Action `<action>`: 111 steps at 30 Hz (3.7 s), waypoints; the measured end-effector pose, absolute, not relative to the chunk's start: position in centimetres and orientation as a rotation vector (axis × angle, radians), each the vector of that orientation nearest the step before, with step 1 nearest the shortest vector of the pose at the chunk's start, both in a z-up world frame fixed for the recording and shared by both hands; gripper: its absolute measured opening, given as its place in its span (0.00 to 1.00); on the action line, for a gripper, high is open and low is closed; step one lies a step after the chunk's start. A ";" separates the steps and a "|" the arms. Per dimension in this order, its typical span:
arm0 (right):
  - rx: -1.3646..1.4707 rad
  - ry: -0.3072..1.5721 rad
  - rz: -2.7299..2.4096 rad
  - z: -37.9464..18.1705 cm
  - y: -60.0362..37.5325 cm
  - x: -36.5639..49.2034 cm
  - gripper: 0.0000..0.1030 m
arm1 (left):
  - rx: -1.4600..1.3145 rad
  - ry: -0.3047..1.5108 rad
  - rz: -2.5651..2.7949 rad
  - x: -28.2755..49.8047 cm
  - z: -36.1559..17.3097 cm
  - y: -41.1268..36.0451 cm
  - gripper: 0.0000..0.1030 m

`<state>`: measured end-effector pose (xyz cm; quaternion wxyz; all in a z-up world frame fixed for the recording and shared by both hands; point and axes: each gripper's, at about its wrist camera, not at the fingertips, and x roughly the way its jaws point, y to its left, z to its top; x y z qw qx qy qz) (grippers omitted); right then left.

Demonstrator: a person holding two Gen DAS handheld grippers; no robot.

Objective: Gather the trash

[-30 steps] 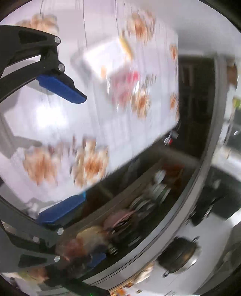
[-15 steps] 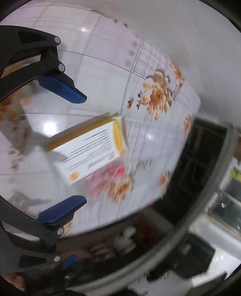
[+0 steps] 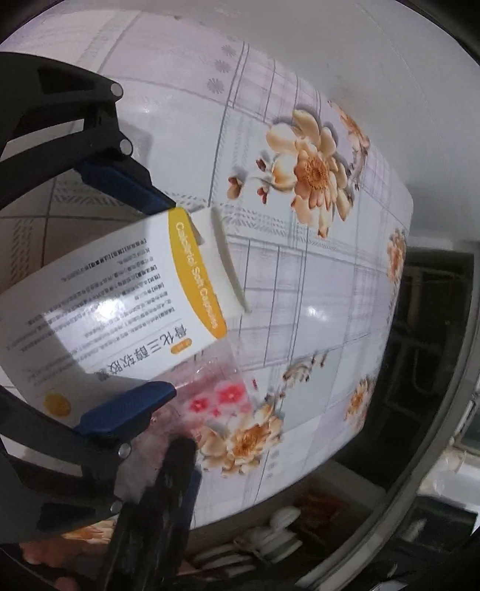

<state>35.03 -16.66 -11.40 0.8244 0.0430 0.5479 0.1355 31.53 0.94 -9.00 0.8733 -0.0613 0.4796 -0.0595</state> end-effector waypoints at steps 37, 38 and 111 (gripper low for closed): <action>0.656 1.078 -0.067 -12.1 -26.7 12.8 0.38 | 0.059 0.912 -0.660 20.7 -9.4 -5.2 0.73; 0.691 1.078 -0.038 -12.3 -26.6 12.7 0.38 | 0.059 0.911 -0.659 20.7 -9.5 -5.2 0.73; 0.914 0.816 0.306 -11.8 -33.9 4.4 0.02 | 0.187 1.014 -0.343 16.2 -9.3 -5.0 0.67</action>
